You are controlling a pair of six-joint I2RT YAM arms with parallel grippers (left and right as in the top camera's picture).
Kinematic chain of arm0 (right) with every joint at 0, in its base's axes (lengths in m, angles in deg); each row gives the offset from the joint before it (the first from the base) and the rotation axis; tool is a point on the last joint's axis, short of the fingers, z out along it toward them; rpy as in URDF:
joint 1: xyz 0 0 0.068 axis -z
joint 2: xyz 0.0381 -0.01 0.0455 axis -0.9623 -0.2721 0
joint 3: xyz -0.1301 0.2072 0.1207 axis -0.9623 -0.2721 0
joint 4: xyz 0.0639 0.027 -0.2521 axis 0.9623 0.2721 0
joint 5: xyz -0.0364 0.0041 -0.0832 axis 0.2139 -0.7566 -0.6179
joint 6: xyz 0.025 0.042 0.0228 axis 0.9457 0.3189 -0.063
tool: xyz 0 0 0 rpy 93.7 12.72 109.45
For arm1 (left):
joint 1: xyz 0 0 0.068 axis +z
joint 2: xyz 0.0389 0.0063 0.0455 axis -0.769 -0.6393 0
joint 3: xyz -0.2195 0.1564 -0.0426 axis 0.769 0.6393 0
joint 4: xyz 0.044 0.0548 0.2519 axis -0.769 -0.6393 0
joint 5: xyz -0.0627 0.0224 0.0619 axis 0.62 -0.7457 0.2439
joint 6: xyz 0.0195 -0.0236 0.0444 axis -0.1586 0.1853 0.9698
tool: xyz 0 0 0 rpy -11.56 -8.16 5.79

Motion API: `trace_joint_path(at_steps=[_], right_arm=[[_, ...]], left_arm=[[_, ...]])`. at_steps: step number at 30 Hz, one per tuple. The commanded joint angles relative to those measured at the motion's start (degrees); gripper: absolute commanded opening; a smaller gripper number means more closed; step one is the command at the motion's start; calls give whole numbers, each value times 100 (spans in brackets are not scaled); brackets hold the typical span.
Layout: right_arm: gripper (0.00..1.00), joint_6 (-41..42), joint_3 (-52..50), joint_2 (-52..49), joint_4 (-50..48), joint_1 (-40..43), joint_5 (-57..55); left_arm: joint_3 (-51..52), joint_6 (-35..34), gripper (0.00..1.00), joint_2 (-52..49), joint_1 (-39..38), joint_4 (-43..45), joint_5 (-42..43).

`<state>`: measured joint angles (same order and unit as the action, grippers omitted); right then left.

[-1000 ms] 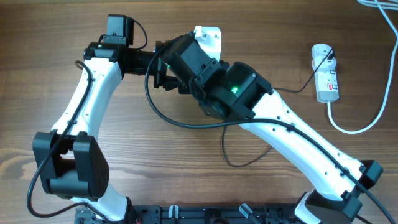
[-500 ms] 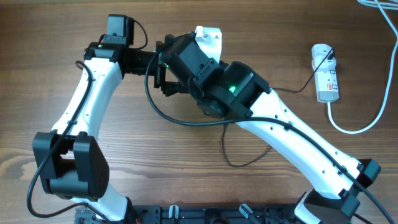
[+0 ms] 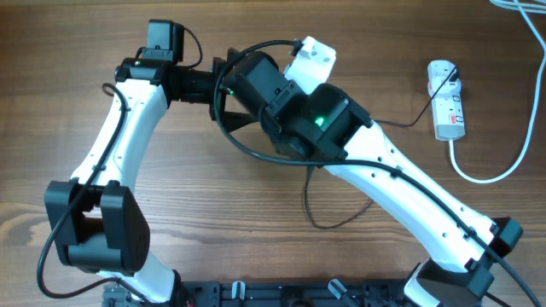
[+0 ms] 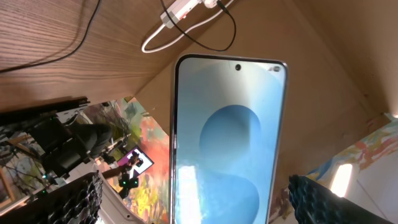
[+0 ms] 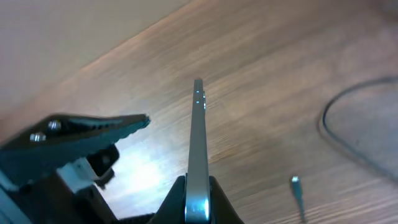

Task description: Plug charger to phone and switch on socket

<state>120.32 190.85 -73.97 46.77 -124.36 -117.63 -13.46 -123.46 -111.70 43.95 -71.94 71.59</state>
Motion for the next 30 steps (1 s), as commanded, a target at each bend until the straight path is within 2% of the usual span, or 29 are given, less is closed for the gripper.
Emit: trace_joint_path(at_steps=[1,8,14,19,23,25,30], right_arm=[[4,1261,81,-63,-15,28,-83],[4,2105,81,-63,20,31,72],[5,3773,59,-63,177,31,236],[5,4133,59,-63,177,28,280],[5,4870,59,-63,175,28,450],[5,4933,59,-63,103,28,533],[5,4935,59,-63,-98,28,555]], left_arm=[[-74,-197,100,181,15,17,-50],[-74,-424,99,181,15,15,-50],[-74,-535,88,181,15,15,-50],[-76,-643,79,181,15,15,-50],[-74,-761,79,181,15,15,-50],[-76,-909,78,181,15,15,-50],[-76,-1202,69,181,15,17,-48]])
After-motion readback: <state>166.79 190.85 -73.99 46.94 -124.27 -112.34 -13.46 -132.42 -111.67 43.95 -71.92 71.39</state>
